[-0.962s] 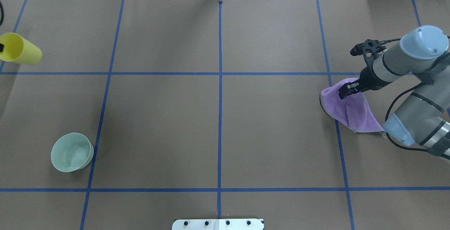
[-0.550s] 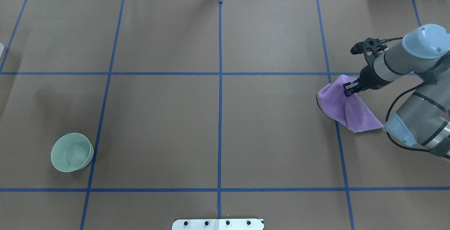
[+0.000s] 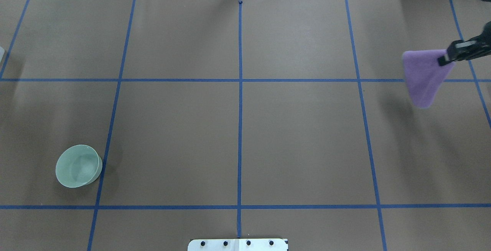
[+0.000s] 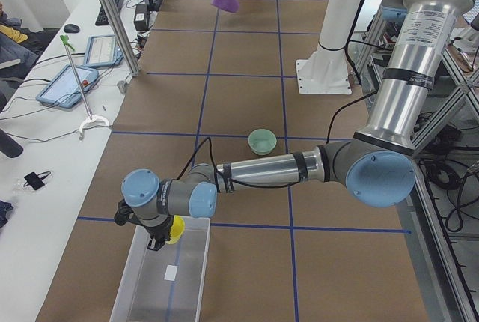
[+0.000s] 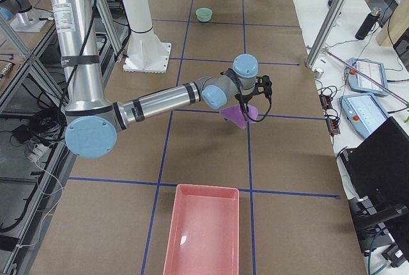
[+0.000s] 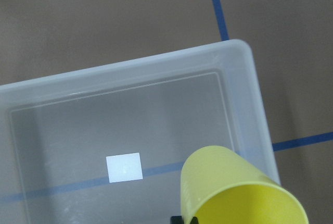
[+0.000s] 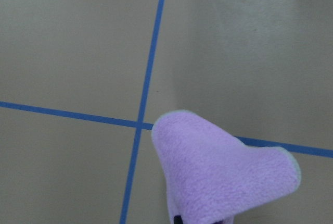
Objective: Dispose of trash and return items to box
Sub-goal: 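Carry cup to clear bin with left gripper while right carries cloth to pink bin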
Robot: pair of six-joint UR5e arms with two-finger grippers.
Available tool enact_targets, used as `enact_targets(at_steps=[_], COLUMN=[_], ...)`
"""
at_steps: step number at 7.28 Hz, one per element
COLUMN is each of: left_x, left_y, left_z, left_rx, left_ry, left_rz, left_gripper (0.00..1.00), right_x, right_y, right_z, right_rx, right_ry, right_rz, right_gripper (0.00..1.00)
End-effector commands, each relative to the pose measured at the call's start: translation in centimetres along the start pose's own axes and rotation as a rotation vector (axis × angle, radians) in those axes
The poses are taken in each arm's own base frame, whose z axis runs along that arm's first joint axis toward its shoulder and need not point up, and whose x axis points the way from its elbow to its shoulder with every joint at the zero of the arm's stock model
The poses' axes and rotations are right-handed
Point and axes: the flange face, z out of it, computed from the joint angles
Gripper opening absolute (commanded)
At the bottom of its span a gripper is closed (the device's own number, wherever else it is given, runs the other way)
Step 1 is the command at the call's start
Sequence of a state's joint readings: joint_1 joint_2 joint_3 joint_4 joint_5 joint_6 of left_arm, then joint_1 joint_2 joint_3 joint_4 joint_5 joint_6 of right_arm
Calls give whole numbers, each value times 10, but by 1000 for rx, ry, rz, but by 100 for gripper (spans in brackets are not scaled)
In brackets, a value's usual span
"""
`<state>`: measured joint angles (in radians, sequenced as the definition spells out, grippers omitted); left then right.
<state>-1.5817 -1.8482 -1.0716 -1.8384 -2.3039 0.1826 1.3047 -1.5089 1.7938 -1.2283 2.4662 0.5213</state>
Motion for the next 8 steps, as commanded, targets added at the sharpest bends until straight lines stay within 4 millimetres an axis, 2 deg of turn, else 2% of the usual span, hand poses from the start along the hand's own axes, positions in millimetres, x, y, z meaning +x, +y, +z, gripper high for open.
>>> enact_targets(at_steps=[1, 3, 5, 6, 7, 8], left_x=[-17, -17, -16, -16, -15, -10], left_y=[9, 12, 11, 10, 10, 5], left_z=[19, 27, 26, 26, 26, 22], left_rx=[-22, -37, -37, -38, -38, -34], left_ry=[-8, -5, -6, -5, -5, -6], left_rz=[-20, -29, -41, -42, -40, -35], left_gripper=[0, 0, 0, 0, 0, 0], right_x=[103, 178, 236, 251, 281, 315], right_y=[50, 75, 105, 119, 145, 163], right_z=[-64, -117, -171, -177, -157, -134], right_rx=[73, 47, -3, -43, -109, -160], right_ry=[55, 141, 289, 352, 350, 323], right_rz=[-43, -101, -174, -235, -208, -197], right_gripper=[0, 0, 0, 0, 0, 0])
